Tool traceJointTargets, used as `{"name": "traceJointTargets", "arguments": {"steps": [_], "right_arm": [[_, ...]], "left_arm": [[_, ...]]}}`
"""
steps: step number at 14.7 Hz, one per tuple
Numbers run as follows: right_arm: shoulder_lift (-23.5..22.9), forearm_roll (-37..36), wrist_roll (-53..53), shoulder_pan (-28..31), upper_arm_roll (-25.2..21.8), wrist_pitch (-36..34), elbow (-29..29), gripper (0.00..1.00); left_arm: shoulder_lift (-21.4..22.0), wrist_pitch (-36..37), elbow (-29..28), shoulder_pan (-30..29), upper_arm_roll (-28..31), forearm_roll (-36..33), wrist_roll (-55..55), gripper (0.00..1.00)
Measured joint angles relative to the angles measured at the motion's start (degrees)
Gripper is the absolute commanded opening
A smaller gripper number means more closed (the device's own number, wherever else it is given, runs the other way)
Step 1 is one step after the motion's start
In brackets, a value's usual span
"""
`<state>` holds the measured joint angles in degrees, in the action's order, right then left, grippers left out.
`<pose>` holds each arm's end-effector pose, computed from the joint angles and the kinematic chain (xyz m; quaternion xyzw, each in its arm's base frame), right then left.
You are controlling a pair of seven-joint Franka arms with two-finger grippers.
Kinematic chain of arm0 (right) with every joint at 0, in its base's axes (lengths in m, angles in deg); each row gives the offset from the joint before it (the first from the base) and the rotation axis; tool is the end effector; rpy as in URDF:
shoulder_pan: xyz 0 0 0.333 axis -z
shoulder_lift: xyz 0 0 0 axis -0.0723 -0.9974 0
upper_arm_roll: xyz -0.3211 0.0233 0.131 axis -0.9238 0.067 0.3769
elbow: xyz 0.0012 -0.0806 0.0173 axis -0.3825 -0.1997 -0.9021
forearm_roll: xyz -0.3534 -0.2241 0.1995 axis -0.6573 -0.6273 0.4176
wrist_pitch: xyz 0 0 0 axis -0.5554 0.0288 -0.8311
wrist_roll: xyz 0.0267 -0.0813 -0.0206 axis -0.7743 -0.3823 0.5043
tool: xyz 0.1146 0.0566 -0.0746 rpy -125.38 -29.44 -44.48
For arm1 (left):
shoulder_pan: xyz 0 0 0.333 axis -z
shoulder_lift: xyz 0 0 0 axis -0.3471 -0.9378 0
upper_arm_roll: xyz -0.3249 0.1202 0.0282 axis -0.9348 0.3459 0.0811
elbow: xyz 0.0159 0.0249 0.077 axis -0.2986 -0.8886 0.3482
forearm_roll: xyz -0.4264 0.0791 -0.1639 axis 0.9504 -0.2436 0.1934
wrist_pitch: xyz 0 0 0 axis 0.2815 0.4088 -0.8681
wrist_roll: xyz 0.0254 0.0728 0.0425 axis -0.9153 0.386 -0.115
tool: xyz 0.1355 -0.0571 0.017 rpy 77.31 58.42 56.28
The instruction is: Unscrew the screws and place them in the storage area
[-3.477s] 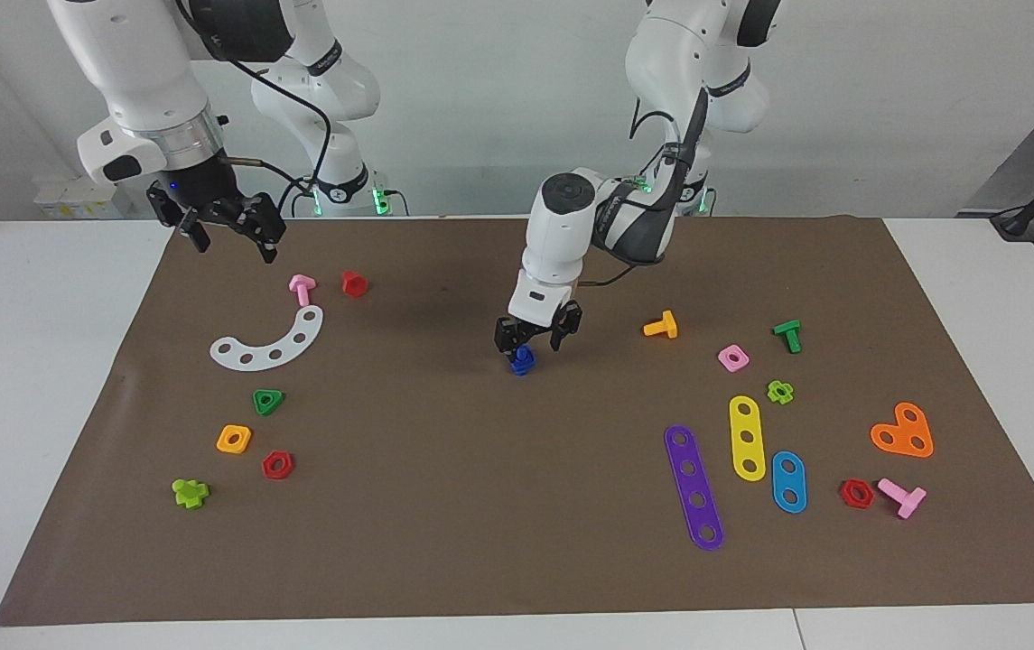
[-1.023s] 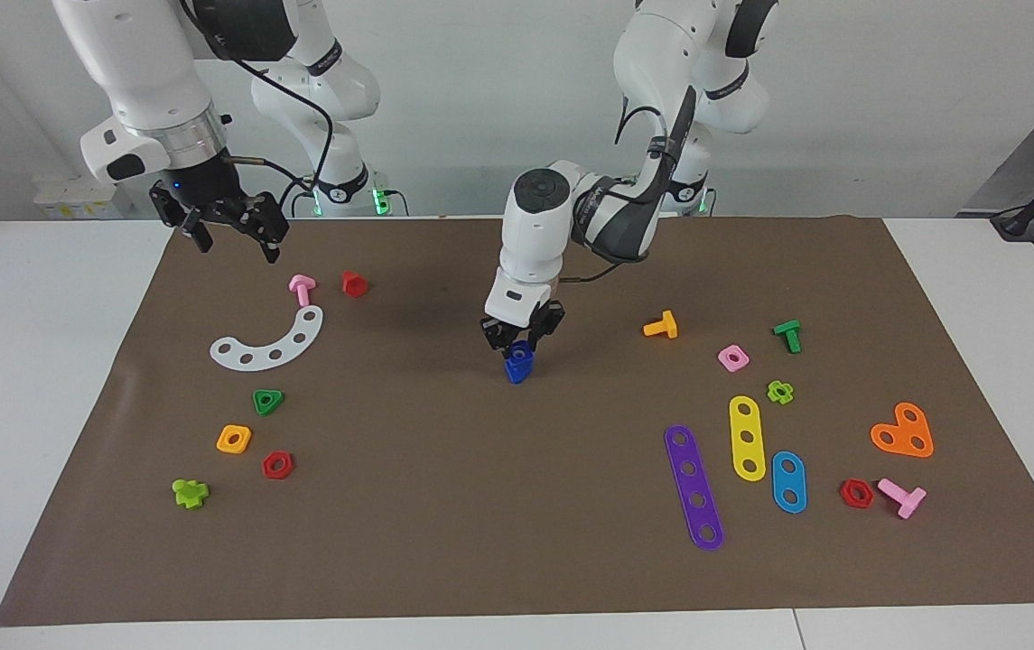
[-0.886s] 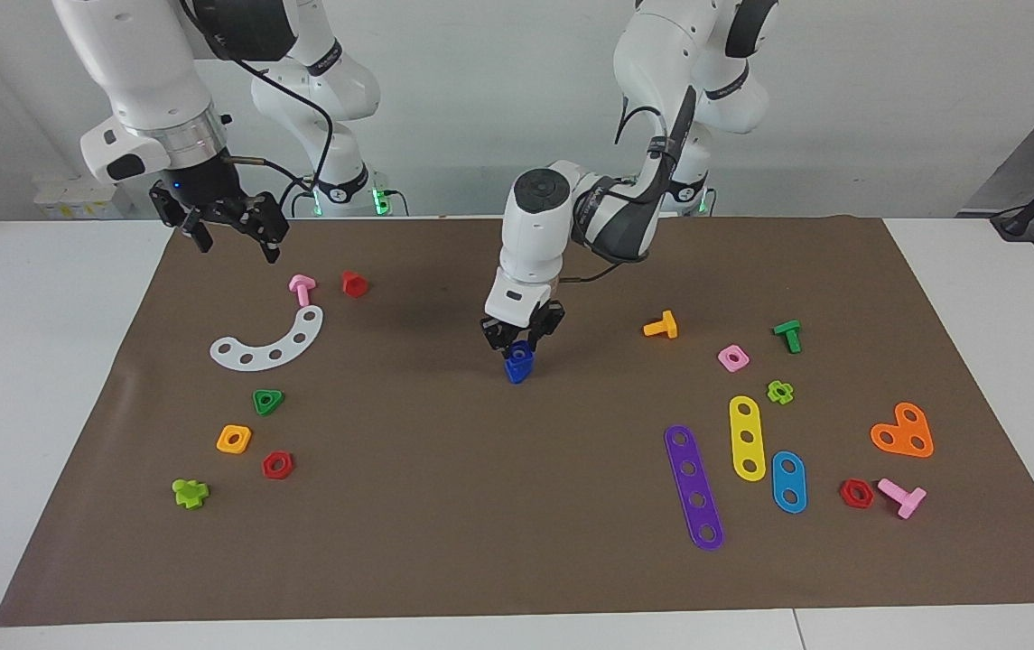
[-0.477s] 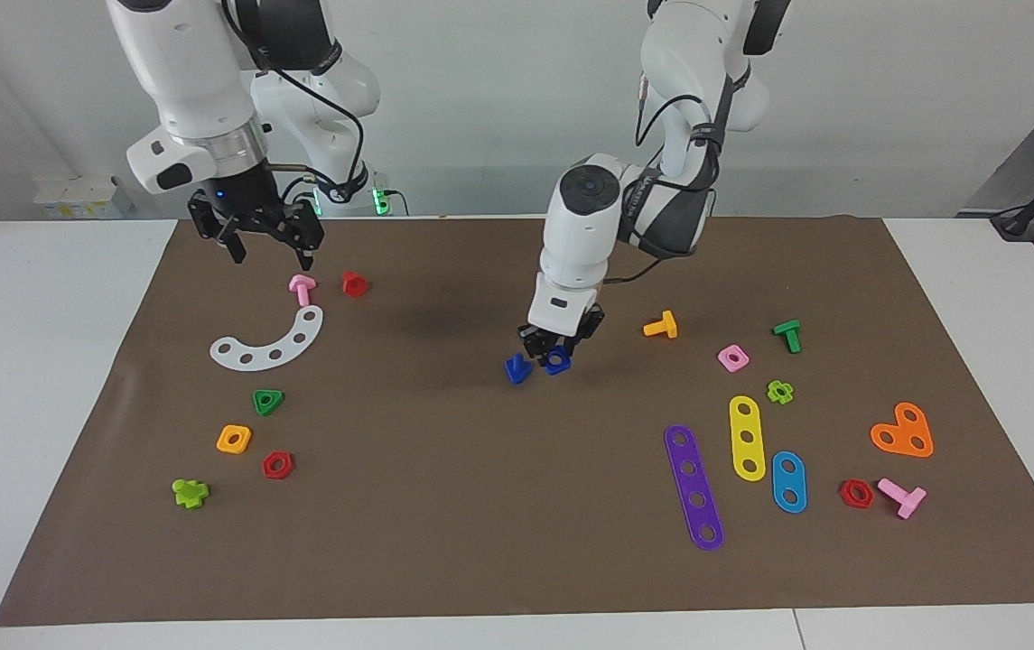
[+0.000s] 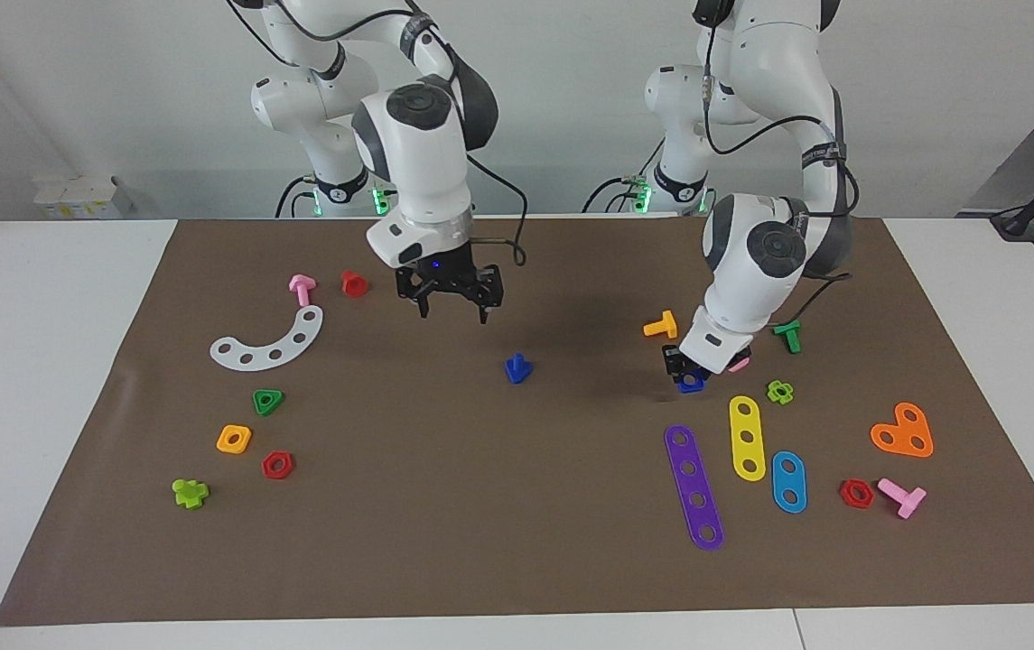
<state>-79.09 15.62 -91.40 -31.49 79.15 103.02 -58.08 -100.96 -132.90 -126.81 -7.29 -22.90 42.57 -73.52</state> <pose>0.6141 0.3453 0.4180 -0.9940 0.0940 -0.0494 0.0265 0.6498 -0.1807 0.2963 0.9997 -0.0013 -0.0220 0.0084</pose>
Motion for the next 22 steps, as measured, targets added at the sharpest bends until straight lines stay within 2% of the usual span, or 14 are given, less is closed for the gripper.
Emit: {"name": "traceJointTargets", "arguments": {"steps": [1, 2, 3, 4, 10, 12, 15, 19, 22], "right_arm": [[-1.5, 0.0, -0.4, -1.2, 0.0, 1.6, 0.0, 0.96], [-2.7, -0.1, -0.7, -2.1, 0.0, 2.7, 0.1, 0.96], [-3.6, -0.3, -0.9, -2.6, 0.0, 3.5, 0.1, 0.94], [-4.5, -0.5, -1.0, -3.1, 0.0, 4.6, 0.2, 0.91], [-11.7, -5.3, -4.6, -5.9, 0.0, 11.3, 0.5, 0.89], [-13.9, -6.0, -5.1, -6.2, 0.0, 12.9, 0.8, 0.84], [-15.7, -6.6, -5.1, -6.3, -0.1, 13.6, 0.9, 0.81], [-16.9, -6.6, -5.2, -7.3, -0.1, 14.6, 1.0, 0.80], [-17.0, -6.6, -5.8, -7.9, -0.1, 14.3, 1.2, 0.77]], "left_arm": [[0.6, -2.8, -2.5, 0.0, -0.2, 0.0, -0.1, 0.18], [1.2, -5.5, -4.8, 0.1, -0.5, 0.0, -0.1, 0.43], [1.7, -7.7, -6.8, 0.1, -0.7, 0.0, -0.1, 0.88], [2.0, -9.0, -8.1, 0.2, -0.8, 0.0, -0.1, 1.00], [2.9, -9.1, -8.4, 0.1, -0.7, 0.0, -0.1, 1.00], [3.3, -4.8, -6.2, -0.5, -0.4, 0.0, -1.5, 1.00], [4.4, 4.6, -1.6, -4.3, -0.1, 0.0, -8.7, 1.00], [7.4, 10.2, -0.5, -12.3, 0.4, 0.0, -20.5, 1.00], [10.4, 14.1, 0.6, -14.1, 0.7, -0.5, -22.0, 1.00]]}}
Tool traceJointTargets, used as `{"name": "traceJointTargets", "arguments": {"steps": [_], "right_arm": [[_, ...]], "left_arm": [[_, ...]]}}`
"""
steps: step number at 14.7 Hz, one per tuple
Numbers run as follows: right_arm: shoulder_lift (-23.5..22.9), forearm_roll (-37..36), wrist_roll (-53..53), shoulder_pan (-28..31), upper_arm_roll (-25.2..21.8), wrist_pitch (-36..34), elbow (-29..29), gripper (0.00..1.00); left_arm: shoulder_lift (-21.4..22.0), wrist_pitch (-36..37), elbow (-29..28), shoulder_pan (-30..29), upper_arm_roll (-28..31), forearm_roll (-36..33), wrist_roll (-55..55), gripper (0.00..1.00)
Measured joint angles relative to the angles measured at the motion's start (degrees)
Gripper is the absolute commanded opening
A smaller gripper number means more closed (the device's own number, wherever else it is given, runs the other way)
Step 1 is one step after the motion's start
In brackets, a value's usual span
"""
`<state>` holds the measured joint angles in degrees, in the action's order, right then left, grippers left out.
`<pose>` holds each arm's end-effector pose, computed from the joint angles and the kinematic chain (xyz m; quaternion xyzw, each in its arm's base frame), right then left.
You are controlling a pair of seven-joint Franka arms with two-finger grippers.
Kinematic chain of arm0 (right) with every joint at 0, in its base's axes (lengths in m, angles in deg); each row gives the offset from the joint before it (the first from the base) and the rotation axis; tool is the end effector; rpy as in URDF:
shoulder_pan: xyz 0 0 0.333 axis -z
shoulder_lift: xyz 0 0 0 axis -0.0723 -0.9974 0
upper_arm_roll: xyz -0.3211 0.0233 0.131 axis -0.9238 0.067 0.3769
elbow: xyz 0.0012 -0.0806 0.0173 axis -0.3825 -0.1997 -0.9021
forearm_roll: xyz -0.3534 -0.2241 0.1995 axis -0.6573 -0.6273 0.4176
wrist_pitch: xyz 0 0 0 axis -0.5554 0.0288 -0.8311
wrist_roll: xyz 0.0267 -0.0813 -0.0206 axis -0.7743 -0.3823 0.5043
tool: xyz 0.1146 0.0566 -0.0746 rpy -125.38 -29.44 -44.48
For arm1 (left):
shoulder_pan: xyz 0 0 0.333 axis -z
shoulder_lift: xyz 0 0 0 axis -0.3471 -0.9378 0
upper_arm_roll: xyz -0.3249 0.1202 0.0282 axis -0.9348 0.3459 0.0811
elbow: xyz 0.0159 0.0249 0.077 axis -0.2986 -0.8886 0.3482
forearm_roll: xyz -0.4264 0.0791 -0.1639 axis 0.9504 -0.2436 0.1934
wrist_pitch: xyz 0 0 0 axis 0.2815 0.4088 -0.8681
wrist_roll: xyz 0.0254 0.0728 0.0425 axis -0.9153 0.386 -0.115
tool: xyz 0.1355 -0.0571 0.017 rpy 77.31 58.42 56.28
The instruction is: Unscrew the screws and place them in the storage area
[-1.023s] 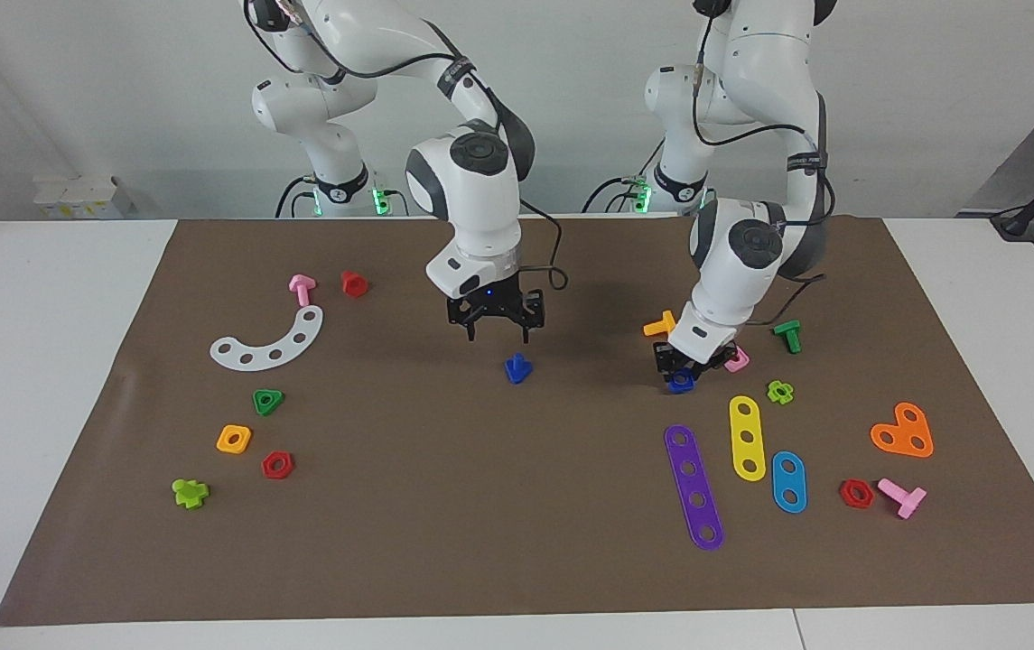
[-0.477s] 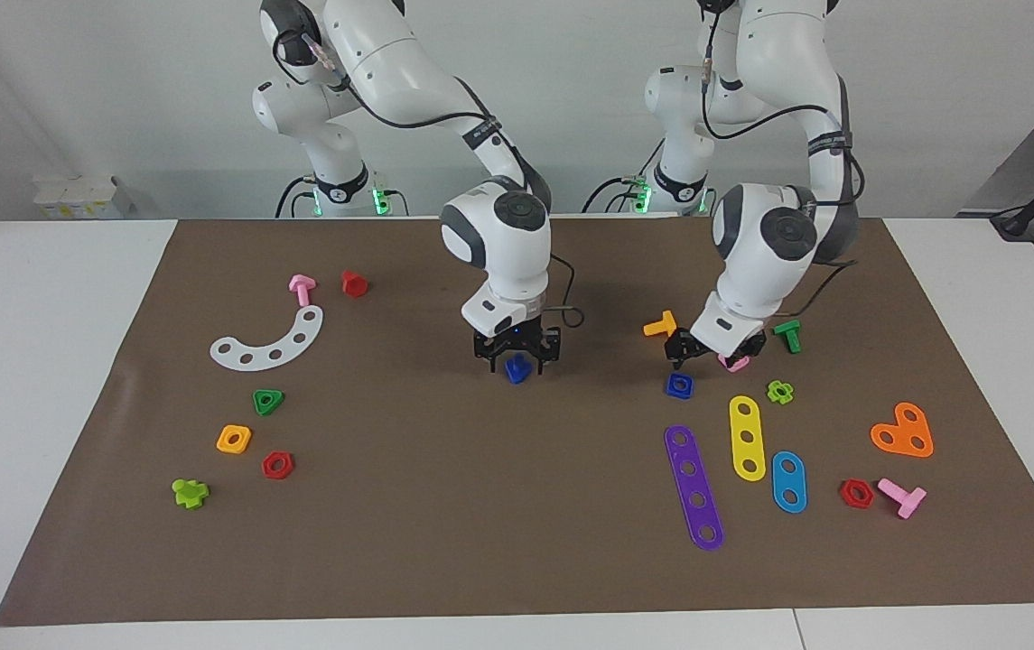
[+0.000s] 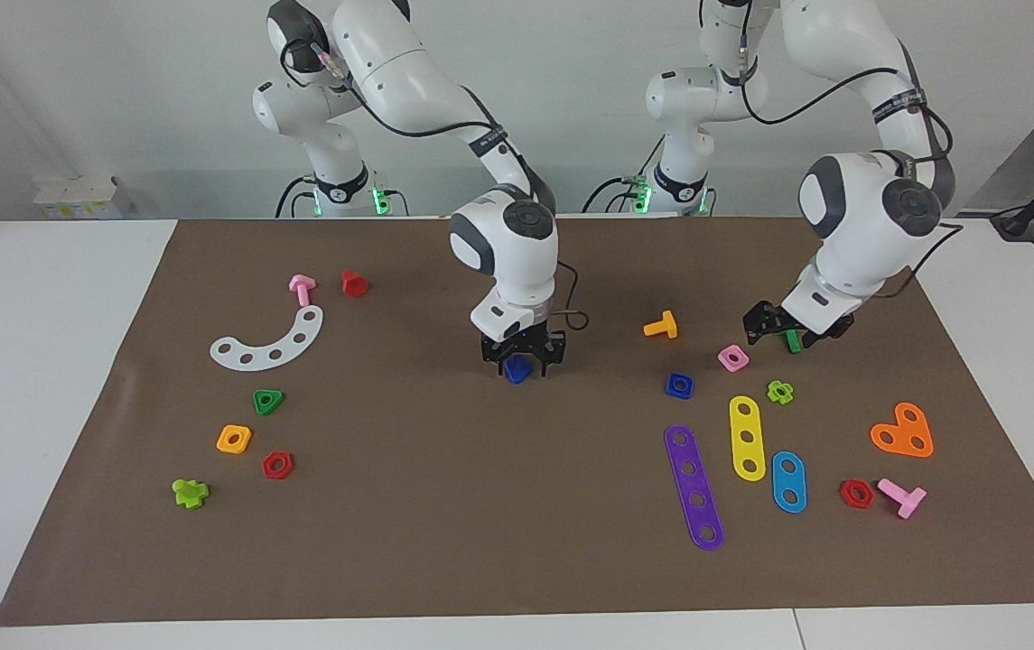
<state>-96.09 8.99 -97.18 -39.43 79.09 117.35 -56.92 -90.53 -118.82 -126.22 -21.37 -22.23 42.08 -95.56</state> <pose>0.5956 0.4467 0.2386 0.9975 -0.0372 0.0608 0.0035 0.6369 -0.0089 0.4018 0.9965 -0.0689 -0.0453 0.0092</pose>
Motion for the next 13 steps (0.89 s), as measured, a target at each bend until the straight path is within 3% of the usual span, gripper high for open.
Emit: {"name": "traceJointTargets", "arguments": {"steps": [4, 6, 10, 11, 13], "right_arm": [[0.0, 0.0, -0.2, -0.1, 0.0, -0.4, 0.5, 0.67], [0.0, 0.0, -0.2, -0.1, -0.1, -0.4, 0.6, 0.50], [0.1, 0.0, -0.3, -0.1, -0.4, -0.9, 0.7, 0.06], [0.1, 0.0, -0.3, -0.1, -0.4, -1.0, 0.7, 0.00], [0.4, 0.0, -0.3, 0.1, -0.5, -1.1, 0.7, 0.00]], "left_arm": [[4.5, 8.9, 5.1, 0.0, 0.3, -0.4, 0.2, 1.00], [7.3, 13.0, 7.3, 0.0, 0.3, -1.3, 0.4, 1.00], [11.0, 18.0, 10.2, 0.0, 0.2, -1.7, 0.6, 1.00], [11.1, 18.4, 10.8, 0.0, 0.0, -1.7, 0.6, 1.00], [11.1, 18.8, 11.8, 0.0, -0.2, -1.7, 0.6, 1.00]]}}
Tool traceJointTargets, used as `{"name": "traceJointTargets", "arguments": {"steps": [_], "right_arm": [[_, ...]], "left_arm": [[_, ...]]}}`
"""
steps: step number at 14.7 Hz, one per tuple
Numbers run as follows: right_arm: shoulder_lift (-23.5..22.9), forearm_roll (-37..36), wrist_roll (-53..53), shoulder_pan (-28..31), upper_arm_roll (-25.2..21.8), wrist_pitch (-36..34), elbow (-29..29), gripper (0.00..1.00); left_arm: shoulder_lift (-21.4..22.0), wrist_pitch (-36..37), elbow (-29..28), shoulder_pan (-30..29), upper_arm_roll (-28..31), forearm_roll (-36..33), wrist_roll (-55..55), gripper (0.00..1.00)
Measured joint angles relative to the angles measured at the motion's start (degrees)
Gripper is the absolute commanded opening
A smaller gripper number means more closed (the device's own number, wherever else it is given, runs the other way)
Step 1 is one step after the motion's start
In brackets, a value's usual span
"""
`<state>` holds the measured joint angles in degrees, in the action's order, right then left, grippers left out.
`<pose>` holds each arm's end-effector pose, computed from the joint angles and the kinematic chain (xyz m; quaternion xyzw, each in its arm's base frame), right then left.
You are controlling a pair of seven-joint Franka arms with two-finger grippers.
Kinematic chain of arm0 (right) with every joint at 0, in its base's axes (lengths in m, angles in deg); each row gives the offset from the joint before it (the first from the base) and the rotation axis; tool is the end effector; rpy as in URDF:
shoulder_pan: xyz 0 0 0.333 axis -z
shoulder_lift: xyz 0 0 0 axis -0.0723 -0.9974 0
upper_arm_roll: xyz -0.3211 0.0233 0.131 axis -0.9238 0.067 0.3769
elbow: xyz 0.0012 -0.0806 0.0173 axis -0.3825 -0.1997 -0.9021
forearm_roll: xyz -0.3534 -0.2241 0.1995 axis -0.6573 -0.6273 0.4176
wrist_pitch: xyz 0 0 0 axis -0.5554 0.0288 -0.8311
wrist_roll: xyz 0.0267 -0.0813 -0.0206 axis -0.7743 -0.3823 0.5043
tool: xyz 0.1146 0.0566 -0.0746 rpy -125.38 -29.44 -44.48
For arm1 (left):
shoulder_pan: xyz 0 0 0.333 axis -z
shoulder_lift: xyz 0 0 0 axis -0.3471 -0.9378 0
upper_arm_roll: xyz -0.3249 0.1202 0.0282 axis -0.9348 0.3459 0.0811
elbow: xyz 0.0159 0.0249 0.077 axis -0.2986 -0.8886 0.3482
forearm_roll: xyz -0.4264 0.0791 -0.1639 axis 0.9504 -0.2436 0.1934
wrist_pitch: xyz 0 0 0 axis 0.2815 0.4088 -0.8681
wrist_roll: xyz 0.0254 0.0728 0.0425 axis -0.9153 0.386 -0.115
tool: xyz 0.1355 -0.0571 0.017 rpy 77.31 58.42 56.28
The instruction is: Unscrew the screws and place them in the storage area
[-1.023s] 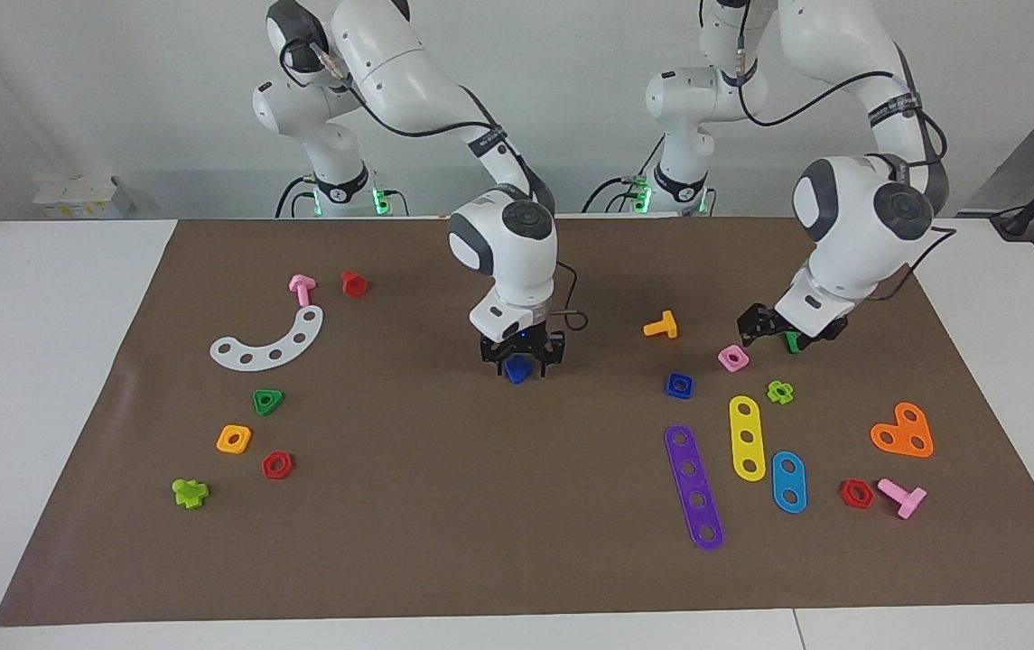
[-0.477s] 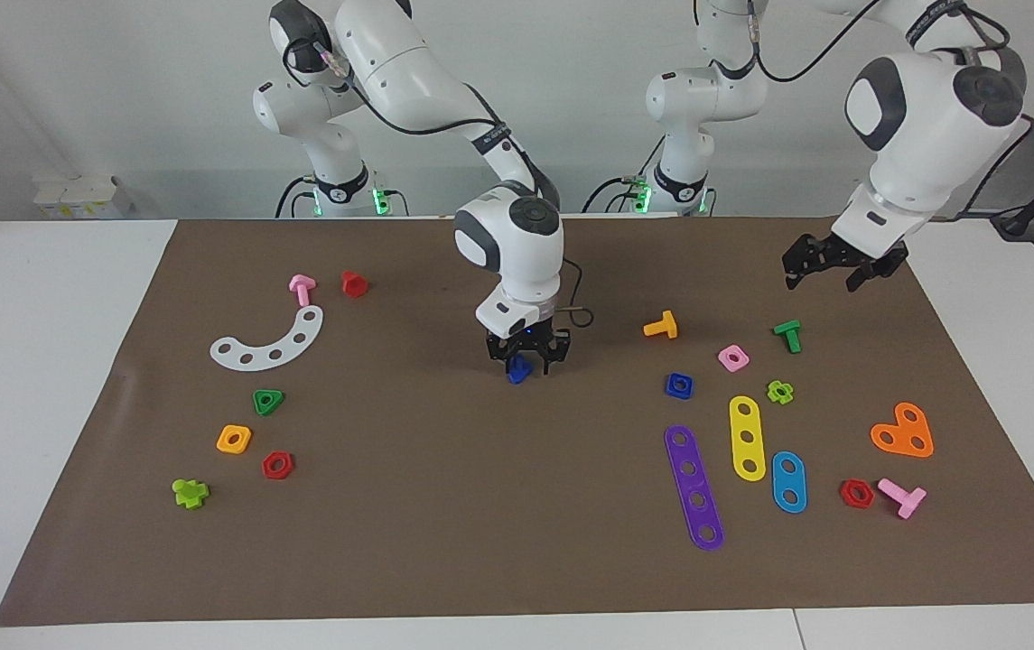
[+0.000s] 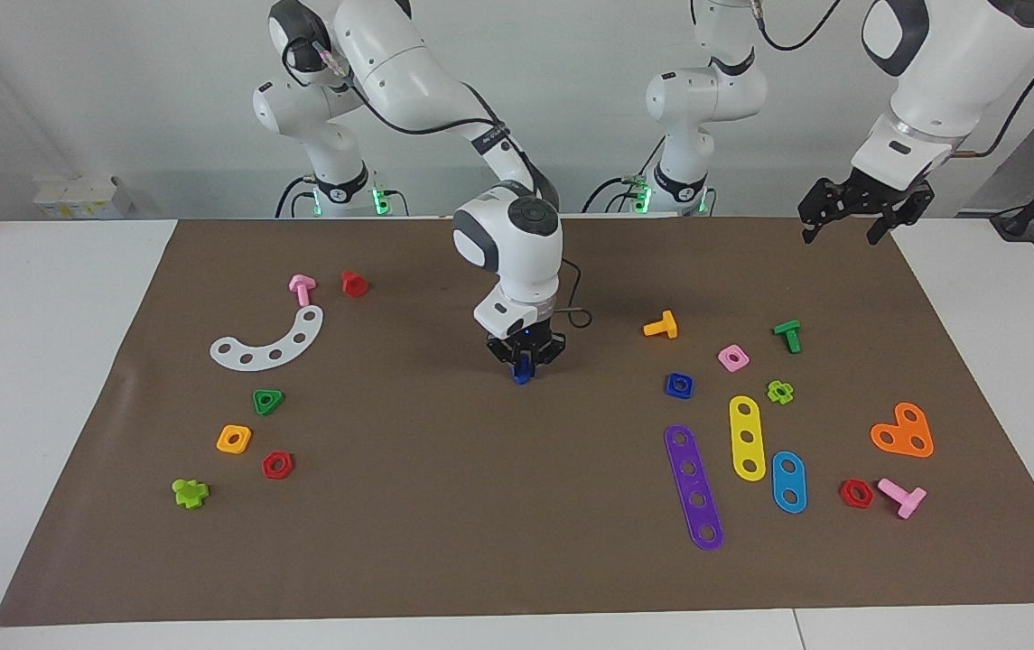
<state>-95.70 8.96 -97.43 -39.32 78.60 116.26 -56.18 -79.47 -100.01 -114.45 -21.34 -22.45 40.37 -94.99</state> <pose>0.6024 0.4419 0.2483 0.9970 -0.0447 0.0631 0.0059 0.5898 -0.0081 0.6062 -0.9975 0.0683 0.0113 0.0106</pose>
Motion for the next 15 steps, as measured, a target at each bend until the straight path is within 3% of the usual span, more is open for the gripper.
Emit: {"name": "traceJointTargets", "arguments": {"steps": [4, 9, 15], "right_arm": [[2.5, 0.0, 0.1, 2.6, -0.2, -1.0, -1.2, 0.00], [9.8, -0.1, 7.6, 13.4, -0.3, -1.0, -7.8, 0.00], [10.9, -0.1, 15.2, 24.3, -0.4, -0.9, -11.0, 0.00]], "left_arm": [[-0.1, 0.4, 0.7, 0.0, -0.2, 0.0, 0.0, 1.00], [-0.2, 0.4, 0.8, 0.1, -0.4, 0.0, 0.0, 1.00], [-0.2, 0.4, 0.9, 0.1, -0.5, 0.0, 0.0, 1.00]]}}
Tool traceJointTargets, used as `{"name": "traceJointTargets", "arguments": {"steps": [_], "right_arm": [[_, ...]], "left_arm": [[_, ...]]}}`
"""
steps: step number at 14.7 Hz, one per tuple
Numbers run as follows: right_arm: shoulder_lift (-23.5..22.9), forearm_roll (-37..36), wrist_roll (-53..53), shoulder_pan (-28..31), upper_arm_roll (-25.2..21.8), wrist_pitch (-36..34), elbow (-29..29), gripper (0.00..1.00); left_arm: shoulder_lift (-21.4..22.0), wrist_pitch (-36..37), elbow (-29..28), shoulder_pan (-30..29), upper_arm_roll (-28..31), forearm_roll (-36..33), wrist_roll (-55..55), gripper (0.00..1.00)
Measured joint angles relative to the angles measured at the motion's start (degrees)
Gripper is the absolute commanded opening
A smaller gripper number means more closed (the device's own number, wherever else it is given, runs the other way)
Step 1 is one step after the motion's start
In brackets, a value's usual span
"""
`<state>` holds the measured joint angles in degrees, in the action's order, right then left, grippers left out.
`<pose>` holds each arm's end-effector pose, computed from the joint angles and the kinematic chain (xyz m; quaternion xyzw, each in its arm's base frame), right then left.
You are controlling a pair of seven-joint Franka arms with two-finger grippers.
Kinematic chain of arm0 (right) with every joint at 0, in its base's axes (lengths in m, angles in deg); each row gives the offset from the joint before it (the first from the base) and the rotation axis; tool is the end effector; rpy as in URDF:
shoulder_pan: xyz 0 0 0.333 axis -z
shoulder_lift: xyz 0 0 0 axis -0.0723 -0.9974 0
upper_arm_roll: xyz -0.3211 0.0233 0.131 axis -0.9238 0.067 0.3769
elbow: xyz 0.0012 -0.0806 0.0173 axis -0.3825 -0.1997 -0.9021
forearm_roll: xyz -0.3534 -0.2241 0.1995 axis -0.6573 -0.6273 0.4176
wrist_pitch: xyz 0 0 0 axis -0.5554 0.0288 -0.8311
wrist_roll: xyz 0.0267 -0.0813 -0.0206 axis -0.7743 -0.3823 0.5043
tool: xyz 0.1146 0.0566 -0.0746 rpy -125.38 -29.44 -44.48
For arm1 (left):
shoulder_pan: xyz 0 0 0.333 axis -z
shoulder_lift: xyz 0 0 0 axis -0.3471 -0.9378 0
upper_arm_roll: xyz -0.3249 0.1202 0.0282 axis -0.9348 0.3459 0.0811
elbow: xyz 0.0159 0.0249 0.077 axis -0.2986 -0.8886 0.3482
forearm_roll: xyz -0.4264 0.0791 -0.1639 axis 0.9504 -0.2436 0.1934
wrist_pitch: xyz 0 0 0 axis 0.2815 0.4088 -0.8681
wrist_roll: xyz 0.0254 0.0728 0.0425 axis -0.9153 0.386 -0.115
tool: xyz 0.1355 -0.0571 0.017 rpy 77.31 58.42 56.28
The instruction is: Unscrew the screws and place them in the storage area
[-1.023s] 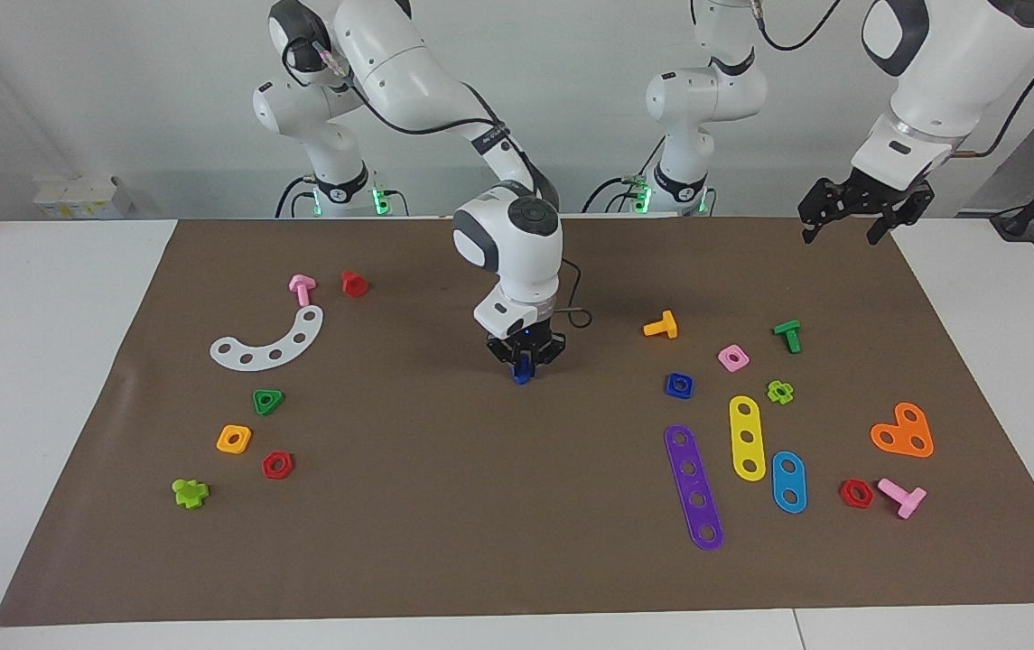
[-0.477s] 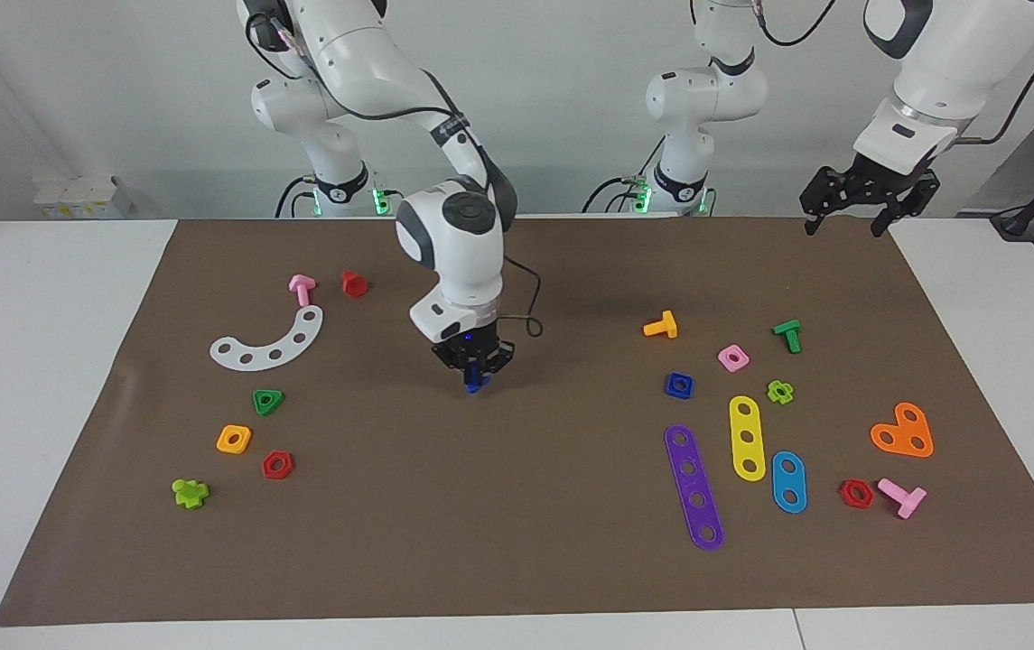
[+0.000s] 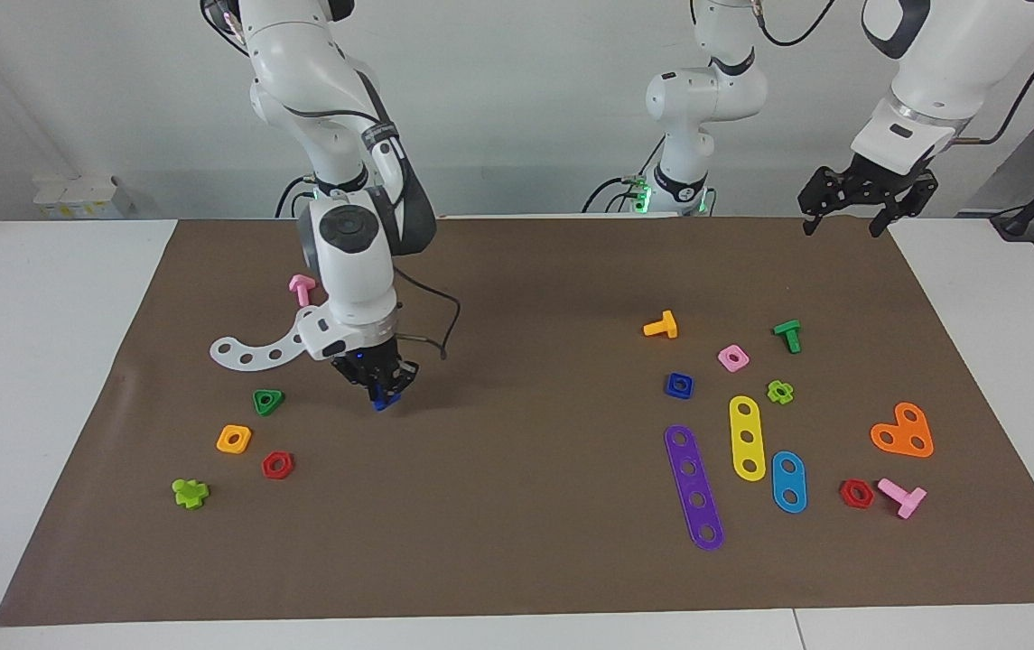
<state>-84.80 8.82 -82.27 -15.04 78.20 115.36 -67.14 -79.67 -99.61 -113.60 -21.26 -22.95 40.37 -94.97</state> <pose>0.6754 0.1383 0.2858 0.9902 -0.1255 0.0512 0.0347 0.5907 -0.0143 0.6115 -0.9972 0.0731 0.0091 0.0111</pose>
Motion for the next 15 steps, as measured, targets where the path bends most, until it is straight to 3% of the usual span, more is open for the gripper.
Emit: {"name": "traceJointTargets", "arguments": {"steps": [6, 7, 9, 10, 15], "right_arm": [[0.9, 0.0, 3.8, 4.3, 0.0, 7.2, -7.4, 0.00], [1.0, 0.0, 4.0, 4.8, 0.0, 7.3, -7.8, 0.10], [1.4, 0.0, 4.2, 5.3, 0.0, 7.3, -8.1, 0.83], [1.6, 0.0, 4.2, 5.4, 0.0, 7.3, -8.2, 0.97], [2.7, 0.0, 4.2, 5.9, 0.0, 7.3, -8.1, 0.99]], "left_arm": [[-0.1, 0.0, 0.0, 0.0, 0.0, 0.0, 0.0, 1.00], [-0.1, 0.0, 0.0, 0.0, 0.0, 0.0, 0.0, 1.00], [-0.1, 0.1, 0.0, 0.0, 0.0, 0.0, 0.0, 1.00], [-0.2, 0.1, 0.0, 0.0, 0.0, 0.0, 0.0, 1.00], [-0.2, 0.2, 0.0, 0.0, 0.2, 0.0, 0.0, 1.00]]}}
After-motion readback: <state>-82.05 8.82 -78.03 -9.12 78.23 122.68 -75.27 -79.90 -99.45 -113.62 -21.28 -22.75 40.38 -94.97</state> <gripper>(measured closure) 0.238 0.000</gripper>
